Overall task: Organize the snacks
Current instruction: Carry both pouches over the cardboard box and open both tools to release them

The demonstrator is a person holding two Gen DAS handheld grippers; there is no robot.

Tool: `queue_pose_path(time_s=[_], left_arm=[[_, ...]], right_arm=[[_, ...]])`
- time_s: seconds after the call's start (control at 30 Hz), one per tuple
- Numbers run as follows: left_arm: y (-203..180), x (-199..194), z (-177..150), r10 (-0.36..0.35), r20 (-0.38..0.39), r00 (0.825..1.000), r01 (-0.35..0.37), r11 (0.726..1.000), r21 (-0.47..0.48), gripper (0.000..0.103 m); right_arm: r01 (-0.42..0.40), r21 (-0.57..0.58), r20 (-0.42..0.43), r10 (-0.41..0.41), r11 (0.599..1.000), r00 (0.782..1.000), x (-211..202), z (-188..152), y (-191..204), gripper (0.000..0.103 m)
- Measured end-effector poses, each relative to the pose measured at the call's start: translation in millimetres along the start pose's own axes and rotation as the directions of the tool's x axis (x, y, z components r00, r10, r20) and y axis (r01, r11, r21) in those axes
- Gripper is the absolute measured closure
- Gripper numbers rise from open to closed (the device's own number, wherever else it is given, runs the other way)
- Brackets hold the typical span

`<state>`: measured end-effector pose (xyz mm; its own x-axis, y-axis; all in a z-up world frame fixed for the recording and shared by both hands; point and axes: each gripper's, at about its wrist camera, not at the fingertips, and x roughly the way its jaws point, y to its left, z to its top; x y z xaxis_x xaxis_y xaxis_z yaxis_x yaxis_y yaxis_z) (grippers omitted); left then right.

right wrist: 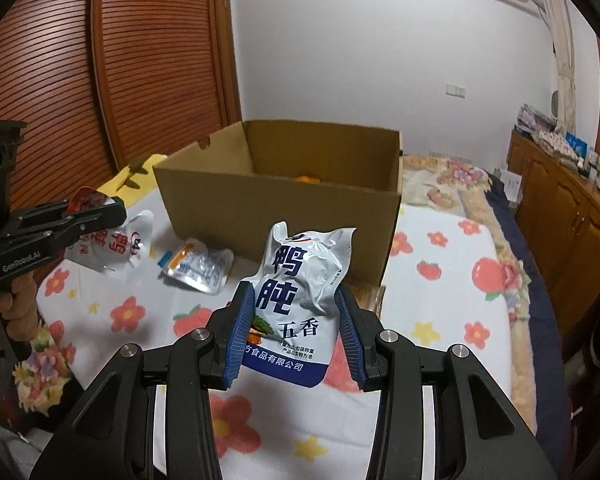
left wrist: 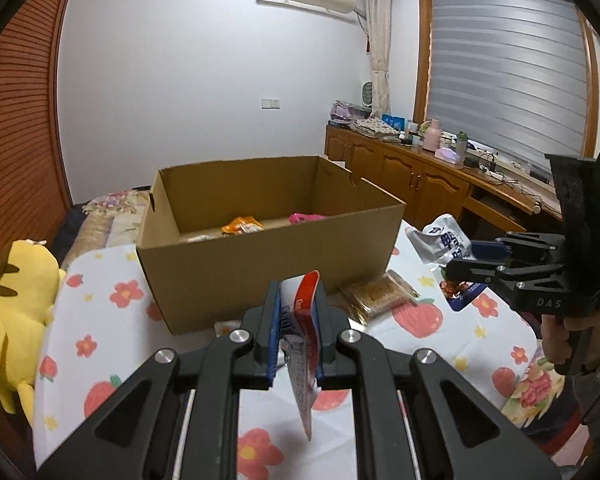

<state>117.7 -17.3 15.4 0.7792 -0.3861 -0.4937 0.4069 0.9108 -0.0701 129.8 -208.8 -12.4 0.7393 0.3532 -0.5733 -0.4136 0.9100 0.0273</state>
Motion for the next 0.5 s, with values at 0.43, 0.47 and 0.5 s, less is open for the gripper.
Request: queue_pose_path(time_s=[0.43,0.47,0.5], left_arm=[[15.7,9.0,41.5,0.049,0.053,0.997,-0.049,0.999,0.014,0.093],[17.7,10.4,46.8,0.053,0.062,0.997,-0.054,0.998,0.015,0.093],[19.0,11.7,51.3,0.057,0.069,0.996,-0.058,0.998,0.016,0.093]], right_arm=[[0.016,-0.036,0.074,-0.014,0.999,0.997,7.4,53.2,2.2,0.062],[0.017,-0.040,0.080,-0.014,0.999,0.997,9.7,58.4,3.1,0.062],[0.017,-0.042,0.084,-0.014,0.999,0.996,11.1,61.2,3.6,0.062]])
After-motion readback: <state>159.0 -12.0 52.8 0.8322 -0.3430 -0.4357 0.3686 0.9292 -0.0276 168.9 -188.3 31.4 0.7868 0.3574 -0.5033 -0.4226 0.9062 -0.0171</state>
